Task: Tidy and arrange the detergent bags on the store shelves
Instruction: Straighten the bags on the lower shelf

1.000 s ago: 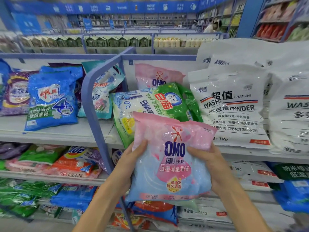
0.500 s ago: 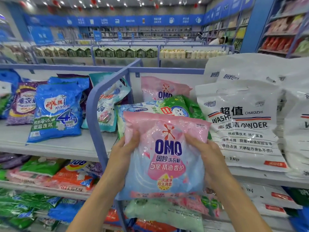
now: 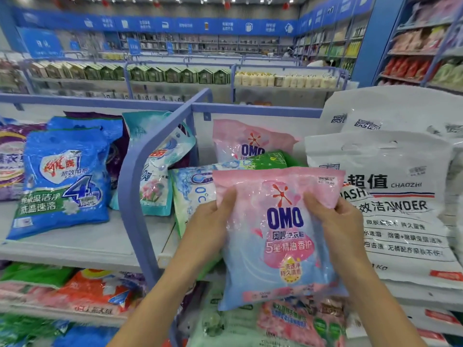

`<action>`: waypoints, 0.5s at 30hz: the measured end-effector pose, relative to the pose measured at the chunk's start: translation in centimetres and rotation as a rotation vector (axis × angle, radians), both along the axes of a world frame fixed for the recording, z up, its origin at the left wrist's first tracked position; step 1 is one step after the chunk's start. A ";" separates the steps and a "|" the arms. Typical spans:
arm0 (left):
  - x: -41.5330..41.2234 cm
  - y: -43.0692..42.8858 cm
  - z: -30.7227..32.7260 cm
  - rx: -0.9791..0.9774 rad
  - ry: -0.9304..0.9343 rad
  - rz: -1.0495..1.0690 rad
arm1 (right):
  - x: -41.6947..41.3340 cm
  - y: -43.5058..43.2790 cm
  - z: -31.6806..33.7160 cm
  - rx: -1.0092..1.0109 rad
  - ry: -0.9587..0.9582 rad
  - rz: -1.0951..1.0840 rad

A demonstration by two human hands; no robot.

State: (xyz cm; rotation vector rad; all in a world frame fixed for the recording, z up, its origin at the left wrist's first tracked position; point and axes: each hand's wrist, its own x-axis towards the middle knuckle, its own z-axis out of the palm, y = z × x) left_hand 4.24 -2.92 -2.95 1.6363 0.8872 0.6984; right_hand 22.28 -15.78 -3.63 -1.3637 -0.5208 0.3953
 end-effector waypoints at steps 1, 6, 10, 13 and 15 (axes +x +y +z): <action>0.3 0.0 -0.5 0.036 0.014 0.008 | 0.2 -0.1 -0.1 0.007 0.014 0.001; 1.4 0.2 -1.8 0.177 0.095 0.098 | 0.8 -0.1 -0.5 0.008 0.124 0.010; 1.0 0.5 -2.2 0.123 -0.012 0.088 | 1.5 -0.4 -0.3 -0.030 0.172 0.089; 0.5 -0.2 -2.1 0.046 -0.130 0.111 | 1.6 -1.5 -0.2 -0.076 0.171 0.277; -0.1 -1.1 -1.5 -0.040 -0.188 0.135 | 1.0 -2.0 -0.3 -0.107 0.136 0.330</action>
